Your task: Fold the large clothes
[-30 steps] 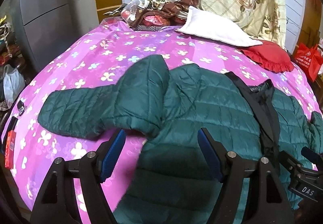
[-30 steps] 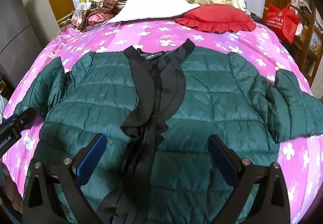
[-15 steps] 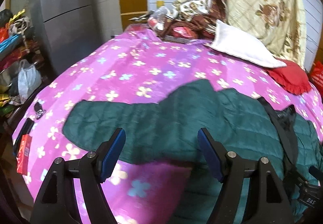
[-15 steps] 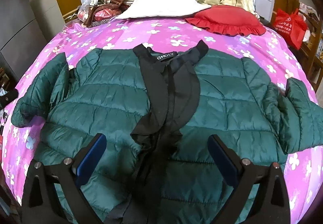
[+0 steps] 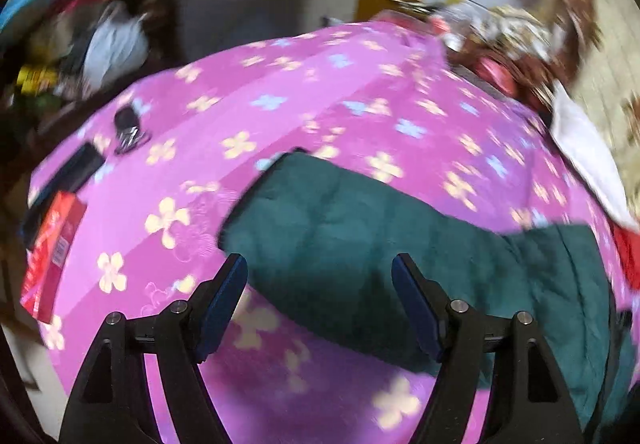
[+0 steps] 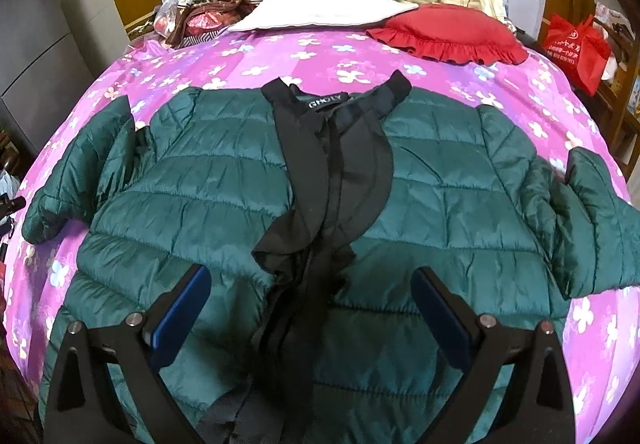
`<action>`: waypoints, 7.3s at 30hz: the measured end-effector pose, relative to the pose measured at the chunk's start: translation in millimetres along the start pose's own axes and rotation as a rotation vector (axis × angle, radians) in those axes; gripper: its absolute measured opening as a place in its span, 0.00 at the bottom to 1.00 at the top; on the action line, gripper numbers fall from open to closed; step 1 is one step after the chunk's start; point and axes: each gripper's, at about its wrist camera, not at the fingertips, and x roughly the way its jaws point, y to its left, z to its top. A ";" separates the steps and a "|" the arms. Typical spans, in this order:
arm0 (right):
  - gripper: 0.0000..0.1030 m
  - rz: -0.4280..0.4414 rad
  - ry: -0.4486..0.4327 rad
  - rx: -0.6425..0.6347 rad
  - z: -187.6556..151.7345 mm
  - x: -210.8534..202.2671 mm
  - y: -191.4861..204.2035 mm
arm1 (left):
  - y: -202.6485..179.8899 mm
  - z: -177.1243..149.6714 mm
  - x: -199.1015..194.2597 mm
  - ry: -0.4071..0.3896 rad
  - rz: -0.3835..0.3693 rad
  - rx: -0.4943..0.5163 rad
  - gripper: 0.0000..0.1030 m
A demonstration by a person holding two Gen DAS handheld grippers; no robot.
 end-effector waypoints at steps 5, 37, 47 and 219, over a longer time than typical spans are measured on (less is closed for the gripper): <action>0.99 0.003 0.005 0.002 -0.7 -0.2 -0.7 | 30.4 8.8 24.2 0.014 0.035 -0.125 0.50; 0.99 -0.052 -0.024 0.041 -5.0 -22.6 -34.4 | -84.7 -20.5 -109.7 -0.206 -0.178 0.204 0.00; 0.99 -0.075 -0.046 0.070 -9.1 -39.4 -62.2 | -170.2 -68.0 -164.9 -0.202 -0.330 0.373 0.00; 0.80 -0.206 -0.150 0.134 -33.0 -90.4 -202.1 | -367.0 -258.4 -183.9 -0.015 -0.463 0.672 0.17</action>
